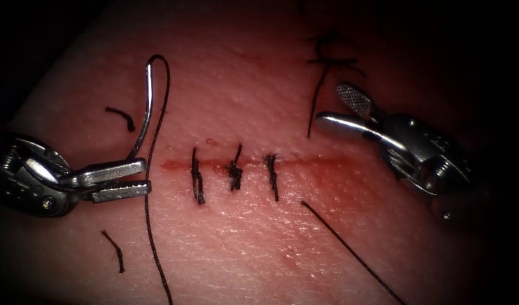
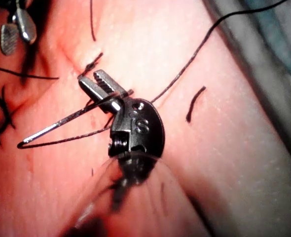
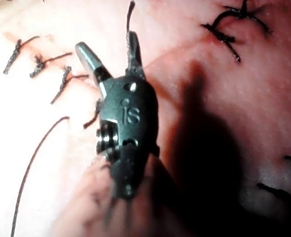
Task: Wound Closure
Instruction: Set down the needle from the left gripper
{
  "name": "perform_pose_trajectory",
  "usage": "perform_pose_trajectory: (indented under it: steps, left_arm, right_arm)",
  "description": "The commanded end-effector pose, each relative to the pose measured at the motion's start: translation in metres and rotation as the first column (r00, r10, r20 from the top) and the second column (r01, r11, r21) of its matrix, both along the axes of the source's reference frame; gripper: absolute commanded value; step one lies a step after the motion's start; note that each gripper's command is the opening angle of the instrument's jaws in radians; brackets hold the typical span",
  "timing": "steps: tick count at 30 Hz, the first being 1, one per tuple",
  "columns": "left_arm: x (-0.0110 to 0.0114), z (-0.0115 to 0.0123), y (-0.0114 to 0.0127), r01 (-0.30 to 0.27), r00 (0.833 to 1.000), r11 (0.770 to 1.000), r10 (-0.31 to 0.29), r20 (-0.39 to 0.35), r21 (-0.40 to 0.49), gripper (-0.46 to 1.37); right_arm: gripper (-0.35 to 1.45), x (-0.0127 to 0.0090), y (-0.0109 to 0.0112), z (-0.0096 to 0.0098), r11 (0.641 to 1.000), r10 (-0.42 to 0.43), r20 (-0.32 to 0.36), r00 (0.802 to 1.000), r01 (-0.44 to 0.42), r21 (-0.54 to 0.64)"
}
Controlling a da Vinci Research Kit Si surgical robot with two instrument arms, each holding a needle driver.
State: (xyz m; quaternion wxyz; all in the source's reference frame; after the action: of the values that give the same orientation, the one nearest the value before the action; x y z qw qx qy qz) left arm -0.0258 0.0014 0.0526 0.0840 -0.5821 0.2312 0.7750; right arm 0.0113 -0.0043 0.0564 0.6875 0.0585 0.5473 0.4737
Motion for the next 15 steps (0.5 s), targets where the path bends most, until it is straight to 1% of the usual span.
perform_pose_trajectory:
  steps: [1, 5, 9, 11, 13, 15]
  left_arm:
    - [0.0002, 0.0003, 0.0005, -0.008, 1.000, 1.000, 0.008, 0.002, 0.007, -0.35]
    - [0.0010, 0.0018, 0.0022, -0.016, 1.000, 1.000, 0.016, -0.005, 0.012, -0.35]
    - [0.0018, 0.0035, 0.0035, -0.017, 1.000, 1.000, 0.017, -0.012, 0.013, -0.35]
    - [0.0023, 0.0048, 0.0041, -0.015, 1.000, 0.999, 0.015, -0.005, 0.029, -0.35]
    - [0.0025, 0.0062, 0.0043, -0.025, 1.000, 0.997, 0.026, -0.005, 0.066, -0.35]
    - [0.0024, 0.0075, 0.0042, -0.037, 0.999, 0.991, 0.038, -0.005, 0.128, -0.35]
  right_arm:
    - [1.18, 0.0000, -0.0002, -0.0002, 1.000, -0.009, 0.001, 1.000, 0.009, 0.004]
    - [1.17, 0.0002, -0.0008, -0.0007, 1.000, -0.018, 0.002, 1.000, 0.018, 0.010]
    - [1.17, 0.0002, -0.0008, -0.0008, 1.000, -0.019, 0.002, 1.000, 0.019, 0.010]
    - [1.17, 0.0002, -0.0008, -0.0008, 1.000, -0.023, 0.006, 1.000, 0.023, 0.007]
    - [1.17, 0.0002, -0.0008, -0.0008, 1.000, -0.023, 0.006, 1.000, 0.023, 0.007]
    - [1.17, 0.0002, -0.0009, -0.0008, 1.000, -0.024, 0.007, 1.000, 0.024, 0.008]
